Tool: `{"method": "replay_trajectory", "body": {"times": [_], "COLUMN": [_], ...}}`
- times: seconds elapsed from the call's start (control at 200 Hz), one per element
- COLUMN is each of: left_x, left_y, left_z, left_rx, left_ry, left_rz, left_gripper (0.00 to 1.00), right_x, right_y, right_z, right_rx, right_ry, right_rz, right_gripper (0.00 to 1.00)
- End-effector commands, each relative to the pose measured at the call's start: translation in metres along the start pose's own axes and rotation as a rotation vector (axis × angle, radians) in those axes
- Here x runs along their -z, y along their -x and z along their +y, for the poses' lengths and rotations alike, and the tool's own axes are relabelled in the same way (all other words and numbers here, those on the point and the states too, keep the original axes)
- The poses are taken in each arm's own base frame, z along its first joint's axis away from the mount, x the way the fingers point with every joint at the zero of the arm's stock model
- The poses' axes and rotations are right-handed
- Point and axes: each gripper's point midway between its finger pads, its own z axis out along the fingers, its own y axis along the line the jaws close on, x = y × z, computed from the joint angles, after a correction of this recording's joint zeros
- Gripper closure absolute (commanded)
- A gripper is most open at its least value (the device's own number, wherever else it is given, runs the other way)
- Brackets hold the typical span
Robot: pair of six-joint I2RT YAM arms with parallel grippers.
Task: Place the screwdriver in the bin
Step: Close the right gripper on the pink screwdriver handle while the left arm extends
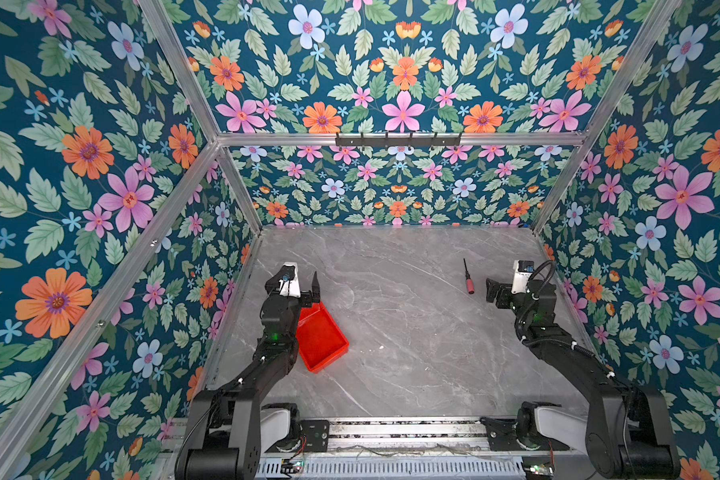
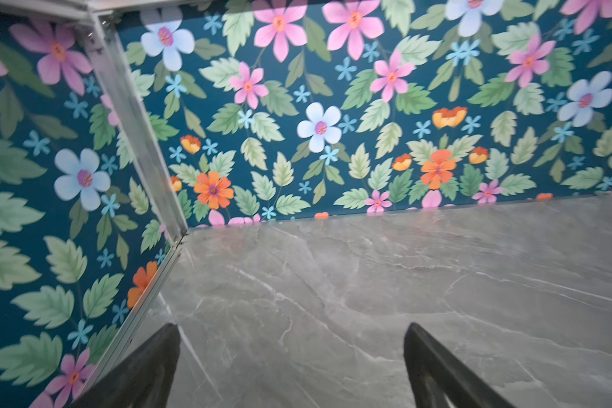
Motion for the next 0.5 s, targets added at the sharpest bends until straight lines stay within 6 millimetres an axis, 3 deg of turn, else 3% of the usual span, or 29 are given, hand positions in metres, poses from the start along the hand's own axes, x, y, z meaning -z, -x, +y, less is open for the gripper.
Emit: {"method": "replay_trajectory", "body": {"times": [0.0, 0.225, 0.495], "left_x": [0.002, 0.013, 0.039], "left_y": [-0.004, -0.004, -0.012], "left_z": [-0.034, -0.132, -0.228], "left_rx": [-0.035, -0.146, -0.18], "left_ry": [-0.104, -0.369, -0.618], "left_rz": [0.048, 0.064, 0.074], "left_gripper": [0.0, 0.0, 0.0], "right_x": [0.002, -0.001, -0.016], "right_y": [-0.018, -0.022, -0.034], "right_z": [0.002, 0.017, 0.009], "right_rx": [0.015, -0.018, -0.112], "right_ry": [-0.023, -0.007, -0.087], "right_rz": [0.125, 0.201, 0.372], "right_gripper": [0.01, 0.01, 0.01]}}
